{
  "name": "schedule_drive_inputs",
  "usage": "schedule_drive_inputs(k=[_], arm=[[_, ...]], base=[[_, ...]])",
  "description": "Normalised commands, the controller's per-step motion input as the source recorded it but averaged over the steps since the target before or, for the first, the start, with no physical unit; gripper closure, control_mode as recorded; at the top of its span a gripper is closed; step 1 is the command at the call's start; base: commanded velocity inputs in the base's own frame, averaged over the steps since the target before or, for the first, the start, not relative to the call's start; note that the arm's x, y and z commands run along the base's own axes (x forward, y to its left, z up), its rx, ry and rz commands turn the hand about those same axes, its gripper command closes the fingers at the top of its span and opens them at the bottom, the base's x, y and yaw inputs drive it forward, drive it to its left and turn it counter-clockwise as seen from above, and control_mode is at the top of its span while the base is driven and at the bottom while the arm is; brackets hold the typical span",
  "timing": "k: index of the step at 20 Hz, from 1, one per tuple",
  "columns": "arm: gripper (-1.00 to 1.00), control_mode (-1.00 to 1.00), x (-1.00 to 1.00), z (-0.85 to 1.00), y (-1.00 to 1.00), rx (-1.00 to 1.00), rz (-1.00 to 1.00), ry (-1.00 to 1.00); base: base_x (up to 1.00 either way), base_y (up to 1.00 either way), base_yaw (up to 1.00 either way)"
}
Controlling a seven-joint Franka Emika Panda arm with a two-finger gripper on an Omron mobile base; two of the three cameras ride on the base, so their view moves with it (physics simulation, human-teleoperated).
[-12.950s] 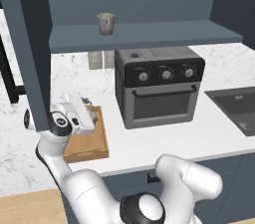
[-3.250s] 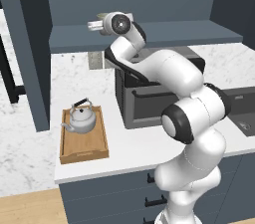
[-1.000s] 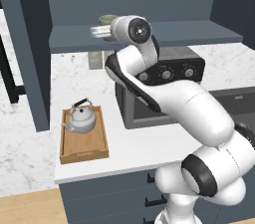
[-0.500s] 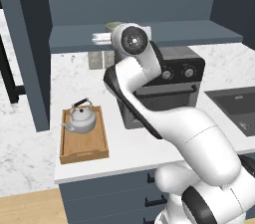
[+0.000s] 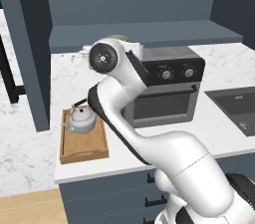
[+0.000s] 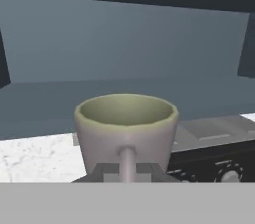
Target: Pick the kettle from the counter and place it on the tray. Then pick the mug from the cabinet and place it on the tray. Then close the cabinet doors.
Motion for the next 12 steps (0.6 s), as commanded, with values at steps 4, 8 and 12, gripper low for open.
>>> schedule_drive_inputs(k=[4, 8, 12], arm=[[1.00, -1.00, -0.36, -0.40, 0.00, 0.00, 0.00, 0.02], [1.00, -1.00, -0.12, -0.55, 0.07, 0.00, -0.03, 0.04], [1.00, -1.00, 0.00, -0.57, 0.23, 0.00, -0.09, 0.02]], base=[[0.00, 0.00, 0.00], [0.00, 0.00, 0.00], [0.00, 0.00, 0.00]])
